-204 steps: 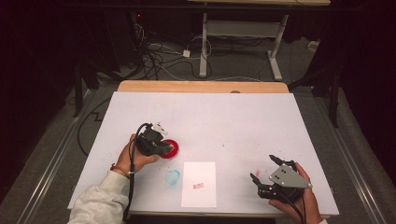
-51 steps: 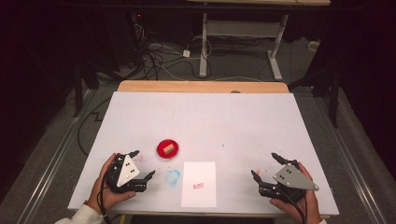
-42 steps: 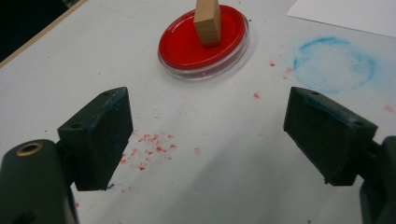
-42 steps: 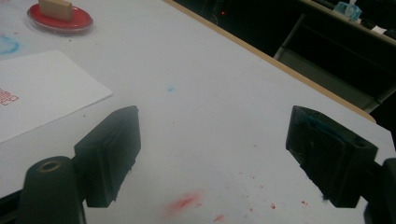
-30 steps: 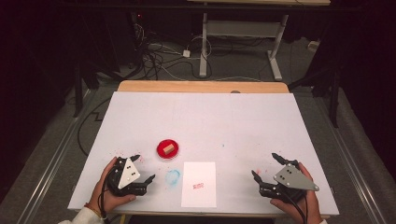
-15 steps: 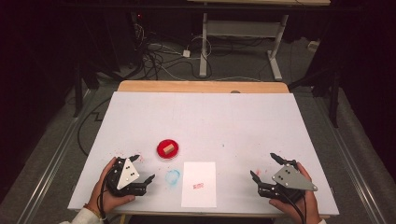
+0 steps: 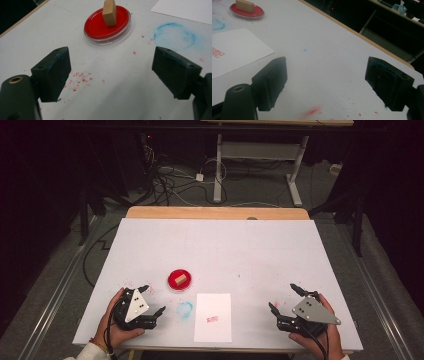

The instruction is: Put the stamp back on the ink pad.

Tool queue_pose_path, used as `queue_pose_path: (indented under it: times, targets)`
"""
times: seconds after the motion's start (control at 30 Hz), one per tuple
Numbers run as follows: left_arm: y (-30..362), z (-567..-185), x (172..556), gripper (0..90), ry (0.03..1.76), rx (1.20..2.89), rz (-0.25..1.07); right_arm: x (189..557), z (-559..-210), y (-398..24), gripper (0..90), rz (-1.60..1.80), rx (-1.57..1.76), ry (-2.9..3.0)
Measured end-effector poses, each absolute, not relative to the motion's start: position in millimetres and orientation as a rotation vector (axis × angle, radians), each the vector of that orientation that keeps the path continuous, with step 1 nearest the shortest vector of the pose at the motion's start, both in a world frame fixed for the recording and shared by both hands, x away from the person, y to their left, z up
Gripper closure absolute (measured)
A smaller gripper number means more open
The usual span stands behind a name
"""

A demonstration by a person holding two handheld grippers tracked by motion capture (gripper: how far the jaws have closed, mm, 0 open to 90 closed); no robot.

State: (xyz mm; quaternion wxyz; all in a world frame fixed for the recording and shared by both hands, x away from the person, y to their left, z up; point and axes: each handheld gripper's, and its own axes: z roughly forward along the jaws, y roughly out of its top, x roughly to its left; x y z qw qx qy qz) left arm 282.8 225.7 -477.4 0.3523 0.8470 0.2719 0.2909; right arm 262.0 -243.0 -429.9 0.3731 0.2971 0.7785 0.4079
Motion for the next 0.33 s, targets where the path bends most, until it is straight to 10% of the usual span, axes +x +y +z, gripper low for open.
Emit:
queue_pose_path:
  times: [0.33]
  targets:
    - [226.3, -477.2, 283.7, 15.4, 0.71, 2.186, 0.75, 262.1, -429.4, -242.8, 18.1, 1.044, 0.765, 1.989]
